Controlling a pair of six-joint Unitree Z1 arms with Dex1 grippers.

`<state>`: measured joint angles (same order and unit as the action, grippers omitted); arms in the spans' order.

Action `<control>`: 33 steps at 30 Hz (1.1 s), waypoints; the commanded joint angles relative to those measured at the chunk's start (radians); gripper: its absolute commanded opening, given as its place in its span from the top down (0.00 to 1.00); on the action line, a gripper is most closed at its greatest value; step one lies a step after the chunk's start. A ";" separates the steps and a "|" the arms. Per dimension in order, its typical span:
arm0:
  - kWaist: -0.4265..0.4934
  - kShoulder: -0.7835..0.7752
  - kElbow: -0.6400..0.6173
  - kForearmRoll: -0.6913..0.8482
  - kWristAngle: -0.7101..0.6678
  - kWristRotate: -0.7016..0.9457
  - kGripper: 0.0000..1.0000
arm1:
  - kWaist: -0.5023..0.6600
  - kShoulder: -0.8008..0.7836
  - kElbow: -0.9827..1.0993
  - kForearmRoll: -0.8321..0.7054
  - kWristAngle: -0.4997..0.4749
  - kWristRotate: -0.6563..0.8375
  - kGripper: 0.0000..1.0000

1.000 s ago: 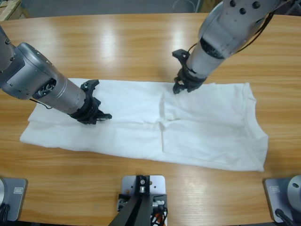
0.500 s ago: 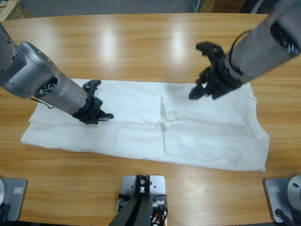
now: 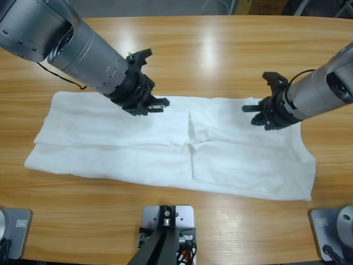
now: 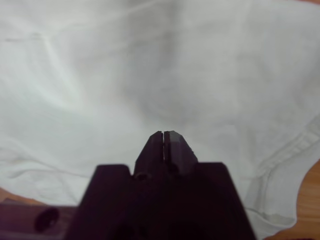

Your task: Fold clothes

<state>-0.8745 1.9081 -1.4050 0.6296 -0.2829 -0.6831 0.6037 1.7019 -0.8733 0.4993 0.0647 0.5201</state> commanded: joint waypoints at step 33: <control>-0.172 0.565 -0.708 0.439 -0.030 -0.033 1.00 | -0.104 0.070 0.184 -0.185 -0.011 0.027 1.00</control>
<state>-1.0618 2.3679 -2.1055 1.0329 -0.3595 -0.7027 0.5178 1.7216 -0.7355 0.3258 0.0646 0.5363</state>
